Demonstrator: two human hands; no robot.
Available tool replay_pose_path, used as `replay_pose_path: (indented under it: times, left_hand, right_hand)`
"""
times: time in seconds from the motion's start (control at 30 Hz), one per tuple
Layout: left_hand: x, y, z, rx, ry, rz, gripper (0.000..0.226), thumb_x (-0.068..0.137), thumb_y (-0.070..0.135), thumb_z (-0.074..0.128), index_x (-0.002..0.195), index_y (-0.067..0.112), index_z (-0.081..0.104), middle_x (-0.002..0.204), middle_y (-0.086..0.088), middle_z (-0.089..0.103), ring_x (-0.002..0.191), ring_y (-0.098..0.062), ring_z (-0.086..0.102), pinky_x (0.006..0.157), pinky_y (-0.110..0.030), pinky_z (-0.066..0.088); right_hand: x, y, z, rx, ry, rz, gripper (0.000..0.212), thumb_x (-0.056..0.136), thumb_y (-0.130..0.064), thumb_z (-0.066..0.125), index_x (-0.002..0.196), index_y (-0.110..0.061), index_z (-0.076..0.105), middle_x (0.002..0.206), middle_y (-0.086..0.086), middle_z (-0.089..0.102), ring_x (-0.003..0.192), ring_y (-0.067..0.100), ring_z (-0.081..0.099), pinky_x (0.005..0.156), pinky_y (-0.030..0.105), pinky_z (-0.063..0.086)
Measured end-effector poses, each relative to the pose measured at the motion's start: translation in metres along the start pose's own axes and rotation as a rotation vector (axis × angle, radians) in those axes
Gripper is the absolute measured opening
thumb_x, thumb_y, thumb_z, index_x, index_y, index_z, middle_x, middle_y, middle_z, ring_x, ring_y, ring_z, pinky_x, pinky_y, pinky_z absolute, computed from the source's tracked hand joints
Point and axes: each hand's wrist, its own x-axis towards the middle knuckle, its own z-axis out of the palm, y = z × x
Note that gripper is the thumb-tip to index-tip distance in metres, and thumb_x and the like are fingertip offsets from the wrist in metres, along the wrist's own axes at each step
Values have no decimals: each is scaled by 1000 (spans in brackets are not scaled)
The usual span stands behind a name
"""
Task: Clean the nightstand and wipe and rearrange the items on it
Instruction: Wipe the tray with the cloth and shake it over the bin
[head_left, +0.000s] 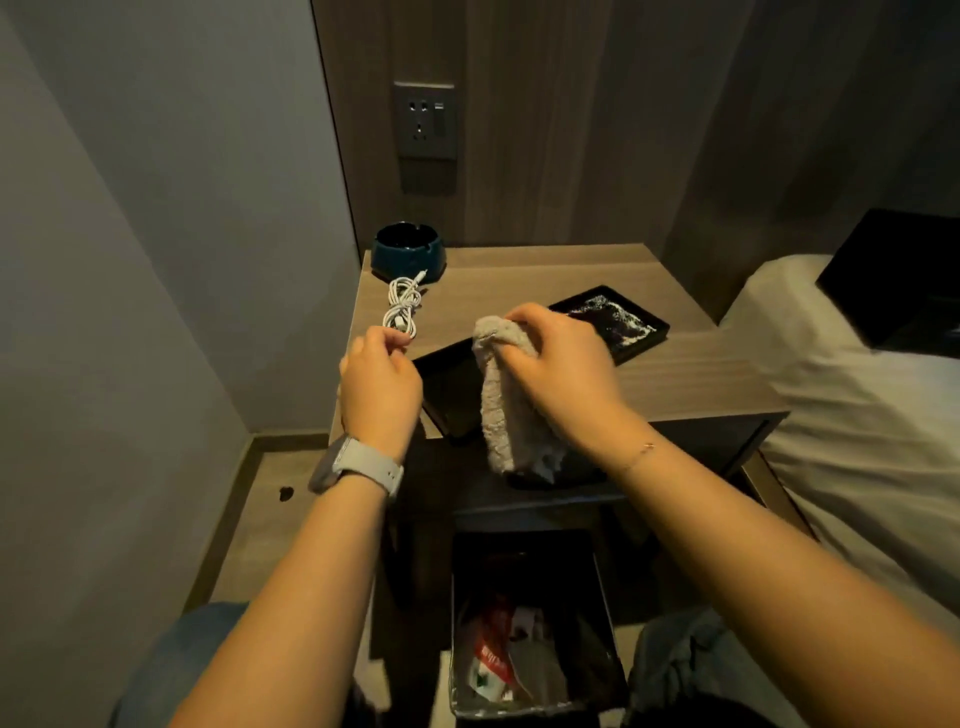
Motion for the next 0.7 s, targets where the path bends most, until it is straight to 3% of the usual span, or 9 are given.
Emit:
replay_pose_path:
  times: [0.1,0.2,0.33,0.4,0.5,0.57,0.7]
  left_hand:
    - [12,-12,18,199,-64,-54,27,97,17,39,113,20,60,119,-6,59,114,-27,49,99,-43,38]
    - [9,-19,26,285,-43,4,29,99,18,36,112,18,63,116,-8,59,112,-28,50,95,-42,35]
    - [11,-26,30,321,-32,59,28,100,19,37,112,16,62,114,-10,59,106,-30,52,90,-41,39]
    - [13,-27,30,325,-53,71,28,100,21,36,112,14,61,113,-10,59,105,-30,52,88,-40,39]
    - [18,-32,26,225,-89,72,28,99,18,38,103,10,64,107,-12,62,100,-31,53,82,-37,38]
    - [20,-35,21,112,-114,68,26,97,15,41,95,9,66,99,-11,64,94,-28,55,77,-36,39]
    - [21,-35,21,39,-137,23,27,96,15,42,94,10,69,92,-8,65,85,-22,56,69,-31,38]
  right_hand:
    - [16,-14,52,-245,-127,-22,26,90,-33,53,109,-18,62,109,6,62,102,29,58,77,41,50]
    - [14,-14,75,-308,-235,-5,26,89,-35,52,103,-17,64,107,8,56,99,31,55,74,38,45]
    - [15,-13,57,-188,-450,-155,8,86,-35,61,91,-33,67,99,4,58,90,23,57,70,33,43]
    - [22,-11,50,-85,-523,-186,12,83,-29,63,91,-27,73,87,3,65,80,19,60,65,34,46]
    - [37,-13,64,-18,-397,-100,15,84,-24,60,88,-21,74,73,1,66,71,21,59,59,30,39]
    - [43,-16,82,-65,-299,-33,18,84,-23,58,91,-21,75,78,1,67,73,21,58,60,28,36]
    - [42,-16,89,-100,-437,-121,19,84,-18,54,94,-16,71,86,1,57,75,19,53,61,33,38]
